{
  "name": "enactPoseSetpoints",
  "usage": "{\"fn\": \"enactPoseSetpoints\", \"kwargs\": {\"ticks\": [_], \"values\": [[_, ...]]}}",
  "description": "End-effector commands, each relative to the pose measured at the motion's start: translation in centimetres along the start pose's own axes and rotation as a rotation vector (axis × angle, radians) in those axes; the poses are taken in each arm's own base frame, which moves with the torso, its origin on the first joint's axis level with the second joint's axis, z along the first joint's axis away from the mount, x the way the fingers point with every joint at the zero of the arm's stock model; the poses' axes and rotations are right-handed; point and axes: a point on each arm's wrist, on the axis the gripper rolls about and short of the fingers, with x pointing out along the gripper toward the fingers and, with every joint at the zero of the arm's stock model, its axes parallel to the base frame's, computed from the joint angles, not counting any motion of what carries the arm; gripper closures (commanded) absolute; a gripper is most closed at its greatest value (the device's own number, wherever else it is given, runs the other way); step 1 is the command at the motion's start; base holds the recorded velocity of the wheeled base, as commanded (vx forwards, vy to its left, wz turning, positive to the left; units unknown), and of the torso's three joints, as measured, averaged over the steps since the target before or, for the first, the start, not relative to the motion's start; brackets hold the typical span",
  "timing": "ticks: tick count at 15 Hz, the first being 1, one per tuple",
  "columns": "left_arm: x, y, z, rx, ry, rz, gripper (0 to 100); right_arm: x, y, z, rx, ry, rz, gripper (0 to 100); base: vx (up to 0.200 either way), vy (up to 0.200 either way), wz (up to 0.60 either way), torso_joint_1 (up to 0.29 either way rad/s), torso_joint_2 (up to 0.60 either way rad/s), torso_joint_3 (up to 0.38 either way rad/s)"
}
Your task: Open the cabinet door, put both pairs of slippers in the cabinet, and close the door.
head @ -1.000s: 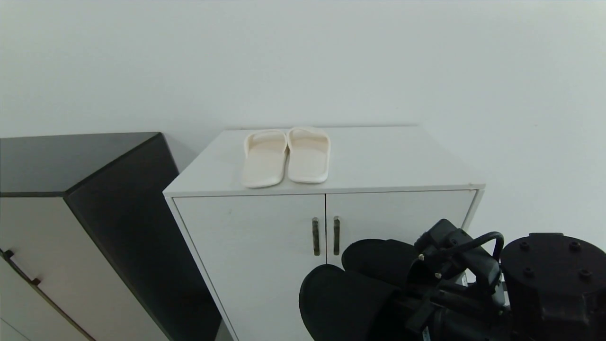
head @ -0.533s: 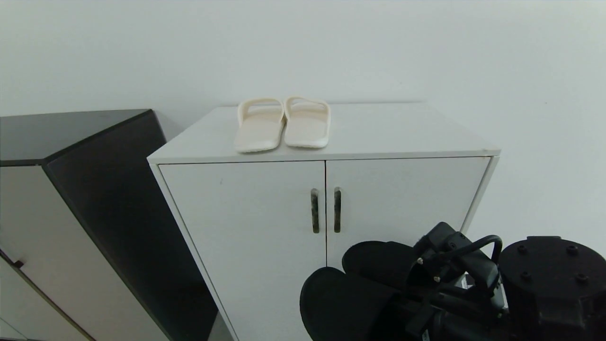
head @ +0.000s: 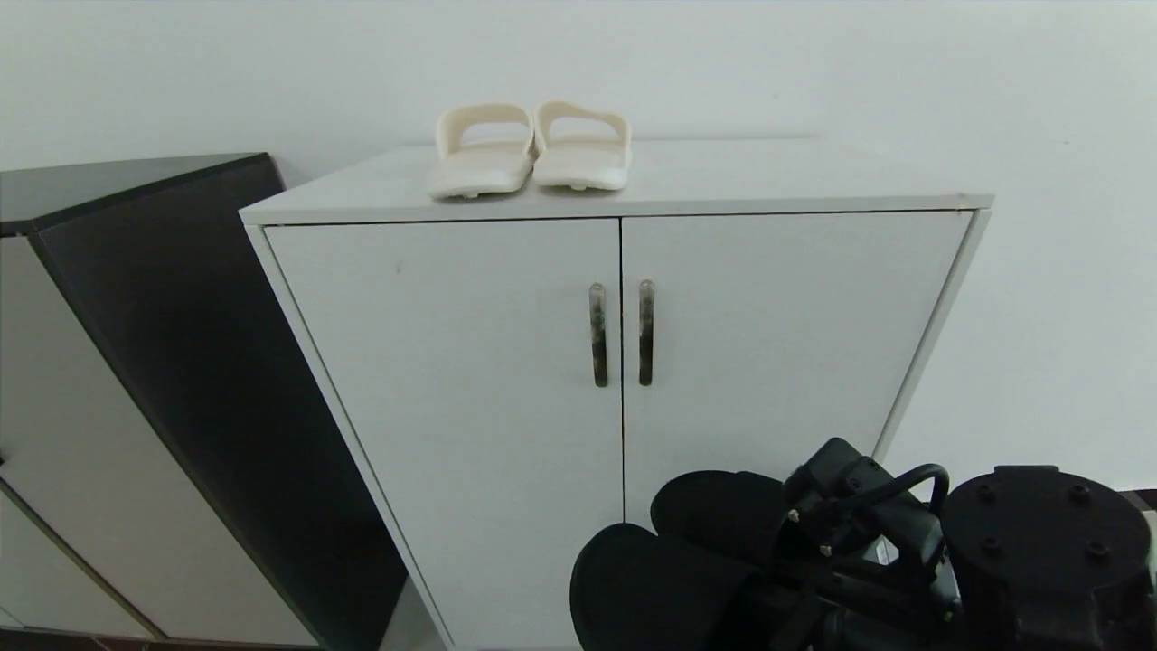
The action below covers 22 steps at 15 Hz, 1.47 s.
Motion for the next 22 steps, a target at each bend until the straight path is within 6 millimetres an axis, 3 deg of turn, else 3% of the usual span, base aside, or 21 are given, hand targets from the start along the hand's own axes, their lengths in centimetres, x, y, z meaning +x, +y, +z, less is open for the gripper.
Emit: {"fn": "enactPoseSetpoints", "kwargs": {"ticks": [1, 4, 6, 10, 13, 16, 20, 22], "values": [[4.1, -0.1, 4.8, -0.031, 0.154, -0.112, 0, 0.0, 0.0, -0.2, -0.004, 0.006, 0.001, 100, 0.0, 0.0, 0.0, -0.032, 0.45, 0.398], [9.6, -0.2, 4.8, 0.08, 0.276, -0.229, 0, 0.2, 0.2, -0.2, -0.007, 0.01, 0.005, 100, 0.0, 0.0, 0.0, -0.012, 0.32, 0.297], [11.0, -2.6, 4.6, 0.133, 0.314, -0.544, 0, 0.3, 0.3, -0.1, -0.009, 0.004, 0.009, 100, 0.0, 0.0, 0.0, 0.0, 0.09, 0.078], [15.9, -8.0, 8.1, 0.075, 0.255, -0.744, 0, 0.6, 0.4, -0.3, -0.009, 0.002, 0.008, 100, 0.0, 0.0, 0.0, 0.0, 0.0, 0.0], [19.7, -12.7, 8.5, 0.009, 0.187, -0.765, 0, 0.7, 0.4, -0.4, -0.014, 0.01, 0.008, 100, 0.0, 0.0, 0.0, 0.0, 0.0, 0.0], [23.4, -15.9, 9.1, 0.003, 0.17, -0.774, 0, 0.7, 0.4, -0.3, -0.019, 0.004, 0.009, 100, 0.0, 0.0, 0.0, 0.0, 0.0, 0.0], [26.6, -18.6, 10.8, -0.062, 0.126, -0.807, 0, 0.6, 0.4, -0.5, -0.05, 0.011, 0.019, 100, 0.0, 0.0, 0.0, 0.0, 0.0, 0.0], [27.0, -19.0, 11.7, -0.161, 0.15, -0.896, 0, 0.5, 0.4, -0.5, -0.05, 0.011, 0.025, 100, 0.0, 0.0, 0.0, 0.0, 0.0, 0.0]]}}
